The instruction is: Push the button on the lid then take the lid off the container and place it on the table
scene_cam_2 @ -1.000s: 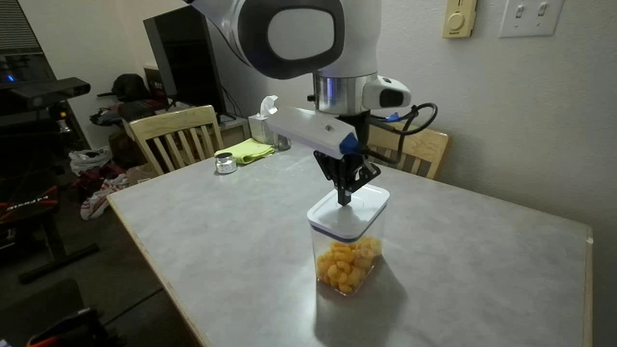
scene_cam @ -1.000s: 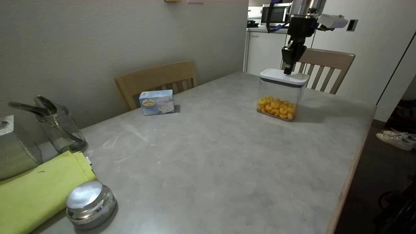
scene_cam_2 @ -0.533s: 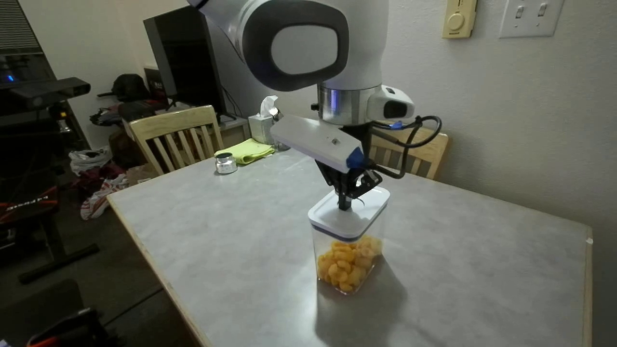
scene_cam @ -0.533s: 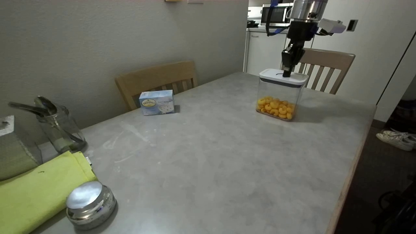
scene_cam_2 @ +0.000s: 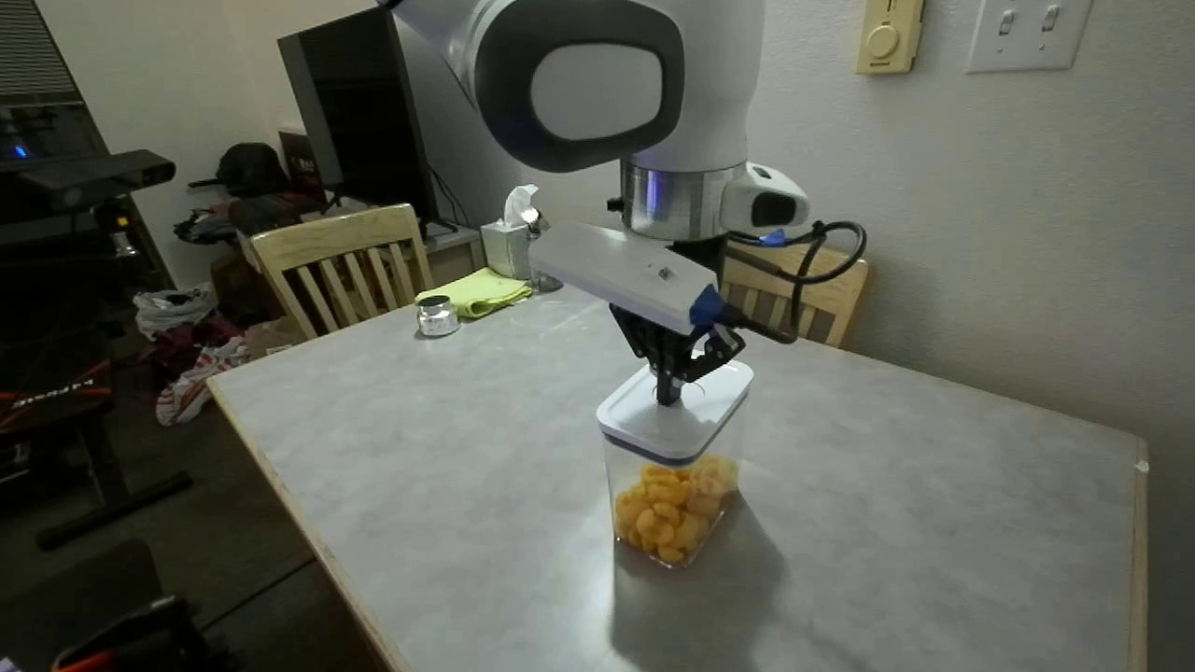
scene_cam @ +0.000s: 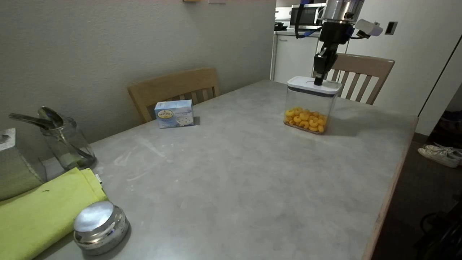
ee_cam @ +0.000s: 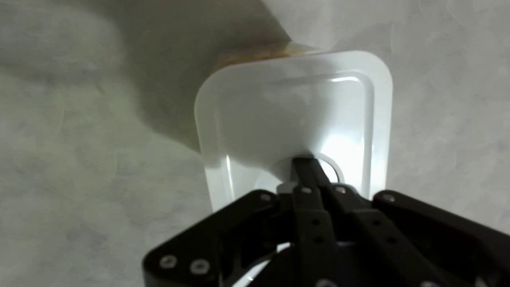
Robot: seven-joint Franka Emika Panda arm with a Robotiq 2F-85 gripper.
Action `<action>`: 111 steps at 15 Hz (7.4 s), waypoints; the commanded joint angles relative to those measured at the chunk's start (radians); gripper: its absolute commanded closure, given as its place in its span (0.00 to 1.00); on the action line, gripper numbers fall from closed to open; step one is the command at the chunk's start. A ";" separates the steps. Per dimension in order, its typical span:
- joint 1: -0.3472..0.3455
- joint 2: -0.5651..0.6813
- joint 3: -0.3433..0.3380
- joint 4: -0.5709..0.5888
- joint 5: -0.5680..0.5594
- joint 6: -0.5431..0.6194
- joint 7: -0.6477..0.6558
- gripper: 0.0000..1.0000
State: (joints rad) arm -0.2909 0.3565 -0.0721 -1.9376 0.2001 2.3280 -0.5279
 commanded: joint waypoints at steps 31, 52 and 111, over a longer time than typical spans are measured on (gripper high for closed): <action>0.002 0.067 0.022 0.100 -0.089 -0.023 -0.028 0.58; 0.096 0.056 0.059 0.346 -0.136 -0.156 0.044 0.71; 0.580 -0.095 -0.010 -0.164 -0.482 0.087 1.235 0.00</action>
State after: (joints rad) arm 0.3587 0.3708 -0.1092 -1.9663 -0.2706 2.3615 0.7618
